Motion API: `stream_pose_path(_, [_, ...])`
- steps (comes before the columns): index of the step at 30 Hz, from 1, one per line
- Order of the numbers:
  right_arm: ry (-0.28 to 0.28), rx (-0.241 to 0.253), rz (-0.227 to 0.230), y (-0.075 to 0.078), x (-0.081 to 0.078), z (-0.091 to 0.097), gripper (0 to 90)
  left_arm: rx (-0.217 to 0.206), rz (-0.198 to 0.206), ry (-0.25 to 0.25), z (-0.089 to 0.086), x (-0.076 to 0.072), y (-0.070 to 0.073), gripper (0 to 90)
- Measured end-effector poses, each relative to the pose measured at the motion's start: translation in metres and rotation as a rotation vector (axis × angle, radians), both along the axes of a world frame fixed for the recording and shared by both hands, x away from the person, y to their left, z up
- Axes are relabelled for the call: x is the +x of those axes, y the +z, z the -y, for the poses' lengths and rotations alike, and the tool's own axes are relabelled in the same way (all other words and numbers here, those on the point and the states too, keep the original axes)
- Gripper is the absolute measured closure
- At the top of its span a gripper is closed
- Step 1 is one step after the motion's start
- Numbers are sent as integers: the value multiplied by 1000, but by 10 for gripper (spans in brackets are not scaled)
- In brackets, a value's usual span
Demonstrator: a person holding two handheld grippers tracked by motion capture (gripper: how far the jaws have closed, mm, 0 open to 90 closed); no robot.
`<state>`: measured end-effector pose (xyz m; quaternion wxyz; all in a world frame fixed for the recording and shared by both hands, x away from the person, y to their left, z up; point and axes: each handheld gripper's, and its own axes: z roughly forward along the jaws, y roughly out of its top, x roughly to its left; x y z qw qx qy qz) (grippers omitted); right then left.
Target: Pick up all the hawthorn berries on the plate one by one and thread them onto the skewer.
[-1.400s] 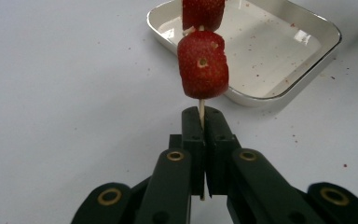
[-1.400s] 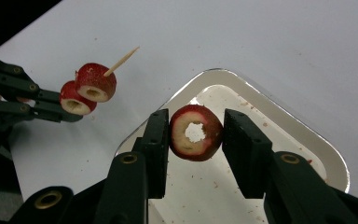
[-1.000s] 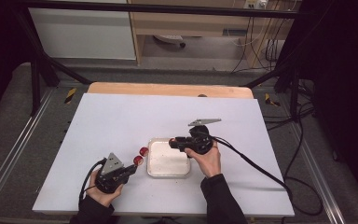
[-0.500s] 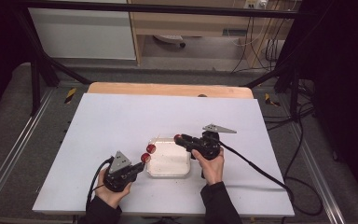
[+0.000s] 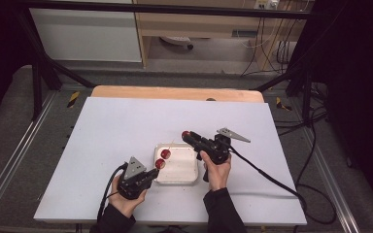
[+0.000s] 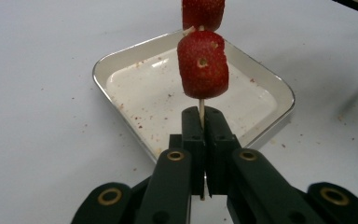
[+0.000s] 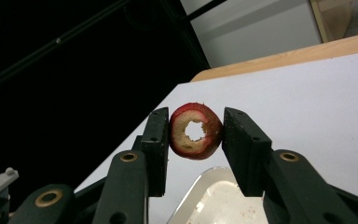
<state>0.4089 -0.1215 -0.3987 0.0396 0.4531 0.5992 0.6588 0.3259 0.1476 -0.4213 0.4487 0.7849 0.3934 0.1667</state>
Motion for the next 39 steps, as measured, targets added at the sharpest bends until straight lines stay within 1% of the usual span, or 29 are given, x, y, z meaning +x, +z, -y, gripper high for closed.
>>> stream_pose_path(3, [-20,26,10,0,0,-1,624,-17,-7,1,5,0,0,878])
stream_pose_path(6, [-38,49,22,0,1,-2,624,-19,-16,0,8,0,0,878])
stream_pose_path(9, [-52,83,33,0,2,-2,624,-37,-26,7,12,0,0,878])
stream_pose_path(12, [-67,102,44,0,2,-3,624,-47,-30,4,15,1,2,878])
stream_pose_path(18, [-87,133,65,-1,1,-4,624,-57,-27,9,21,2,5,878])
stream_pose_path(21, [-88,156,68,-1,1,-5,624,-61,-24,11,24,3,5,878])
stream_pose_path(28, [-87,187,69,-2,0,-6,625,-80,-21,16,27,4,6,878])
stream_pose_path(31, [-88,195,70,-2,0,-6,624,-81,-18,16,27,4,6,878])
stream_pose_path(32, [-89,196,71,-2,0,-6,625,-85,-23,14,28,4,6,878])
stream_pose_path(35, [-90,196,76,-2,-1,-6,624,-81,-18,17,28,4,6,878])
stream_pose_path(39, [-89,197,75,-3,0,-7,624,-89,-23,13,29,4,6,878])
